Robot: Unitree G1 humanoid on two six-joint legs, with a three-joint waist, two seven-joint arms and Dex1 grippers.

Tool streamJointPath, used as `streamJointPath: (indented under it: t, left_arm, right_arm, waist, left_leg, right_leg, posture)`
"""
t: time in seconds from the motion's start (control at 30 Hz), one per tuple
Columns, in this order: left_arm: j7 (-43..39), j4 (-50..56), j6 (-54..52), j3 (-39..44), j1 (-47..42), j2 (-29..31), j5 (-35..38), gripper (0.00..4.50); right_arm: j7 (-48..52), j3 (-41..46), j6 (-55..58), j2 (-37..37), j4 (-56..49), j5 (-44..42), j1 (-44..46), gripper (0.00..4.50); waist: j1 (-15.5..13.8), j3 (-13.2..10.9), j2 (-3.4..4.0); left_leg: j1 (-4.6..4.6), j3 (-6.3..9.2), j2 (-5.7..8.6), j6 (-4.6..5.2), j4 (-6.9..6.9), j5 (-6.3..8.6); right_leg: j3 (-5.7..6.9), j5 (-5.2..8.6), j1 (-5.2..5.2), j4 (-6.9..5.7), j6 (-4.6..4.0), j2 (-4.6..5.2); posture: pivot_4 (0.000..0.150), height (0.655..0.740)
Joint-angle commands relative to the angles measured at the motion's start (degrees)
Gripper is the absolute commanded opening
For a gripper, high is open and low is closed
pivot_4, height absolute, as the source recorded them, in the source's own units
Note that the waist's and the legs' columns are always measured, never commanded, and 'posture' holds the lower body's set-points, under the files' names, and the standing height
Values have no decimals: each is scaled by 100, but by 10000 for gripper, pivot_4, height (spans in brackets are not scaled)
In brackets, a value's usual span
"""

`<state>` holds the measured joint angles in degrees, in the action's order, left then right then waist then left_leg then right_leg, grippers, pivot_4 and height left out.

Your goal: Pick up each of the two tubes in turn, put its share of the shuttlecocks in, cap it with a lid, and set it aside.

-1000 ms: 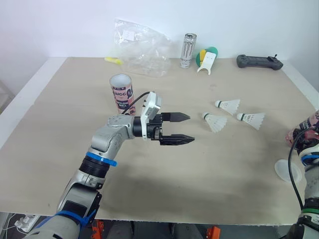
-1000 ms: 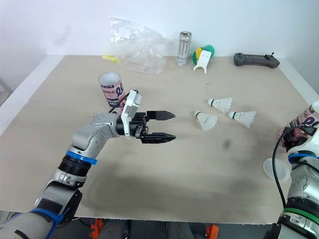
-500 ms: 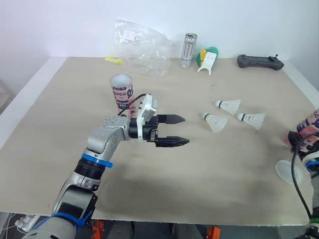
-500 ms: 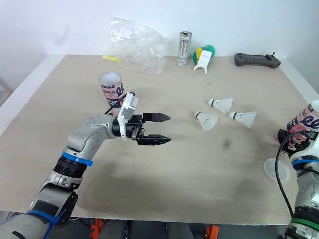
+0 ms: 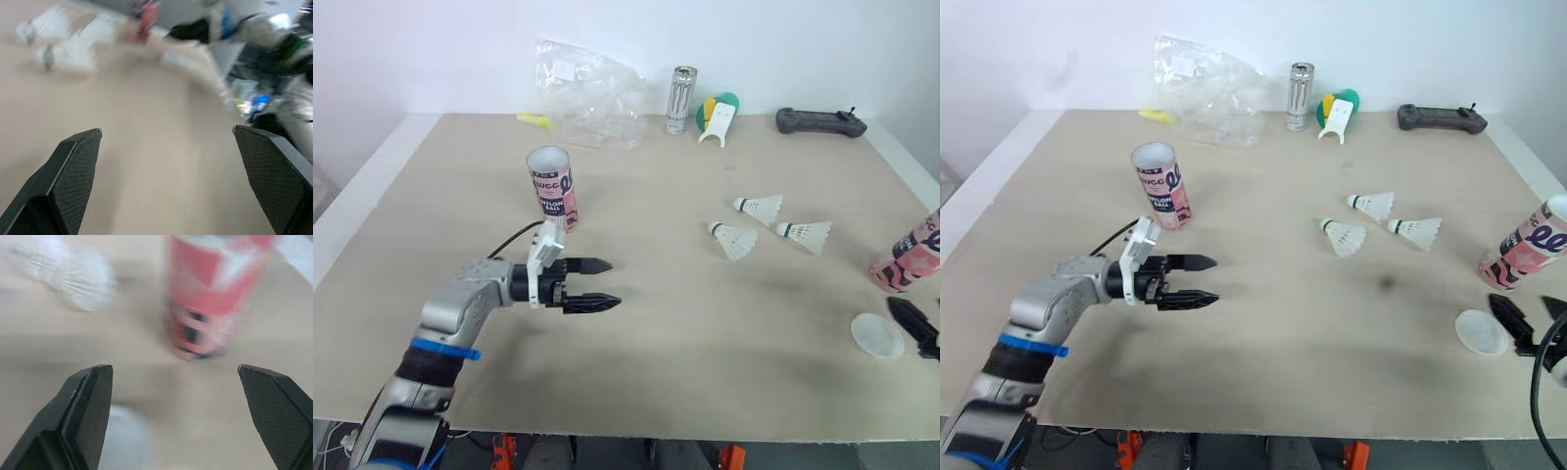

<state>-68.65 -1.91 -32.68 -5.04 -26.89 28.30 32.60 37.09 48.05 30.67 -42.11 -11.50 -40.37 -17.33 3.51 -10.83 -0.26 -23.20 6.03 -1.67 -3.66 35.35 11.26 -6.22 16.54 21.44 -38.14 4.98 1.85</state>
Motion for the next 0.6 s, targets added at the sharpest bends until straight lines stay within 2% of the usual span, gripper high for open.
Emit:
streamJointPath:
  t: [0.03, 0.17, 0.27, 0.37, 0.5, 0.6]
  left_arm:
    - [845, 491, -436, 823, 363, -19, 451, 45000]
    - [2209, 489, -553, 1721, 653, -286, 547, 45000]
    - [2725, 130, -295, 1878, 636, -391, 249, 45000]
    - [3109, -403, 218, 1694, 431, -432, -324, 45000]
    - [3137, -1011, 752, 1495, 81, -533, -694, 45000]
    - [2861, -1739, 1340, 1210, -307, -623, -1026, 45000]
  right_arm:
    - [300, -231, 274, -30, -1803, -914, -83, 43889]
    - [44, -1433, 542, -75, -2733, -1399, 680, 43889]
    - [-82, -2237, 572, -31, -2869, -1072, 1008, 43889]
    - [-248, -2903, 453, 118, -2676, -613, 1289, 43889]
    - [-365, -3212, 442, 233, -2744, -458, 1491, 43889]
    - [-529, -3401, 423, 385, -2844, -350, 1554, 43889]
  waist:
    - [9, -4, -7]
    - [-49, -18, -37]
    - [-111, -21, -47]
    - [-174, -21, -52]
    - [-214, -22, -53]
    - [-217, -21, -53]
  left_leg:
    - [0, 0, -2, 0, 1, 0]
    - [-5, 1, 0, -14, 18, -12]
    - [-5, 2, -2, -11, 17, -19]
    - [-16, 9, 4, -16, 16, -21]
    - [-31, 9, 11, -21, 15, -21]
    - [-28, 10, 11, -21, 11, -21]
  right_leg:
    - [1, -6, 0, 0, 1, -2]
    - [-2, -23, -4, 6, 0, 2]
    - [-1, -34, 0, 5, 7, -4]
    - [4, -31, 0, 12, 7, -2]
    - [5, -32, 9, 15, 5, 5]
    - [7, -31, 10, 15, 5, 4]
  posture:
    - [1500, 7400]
    - [1500, 7400]
    - [1500, 7400]
    - [1500, 7400]
    - [1500, 7400]
    - [1500, 7400]
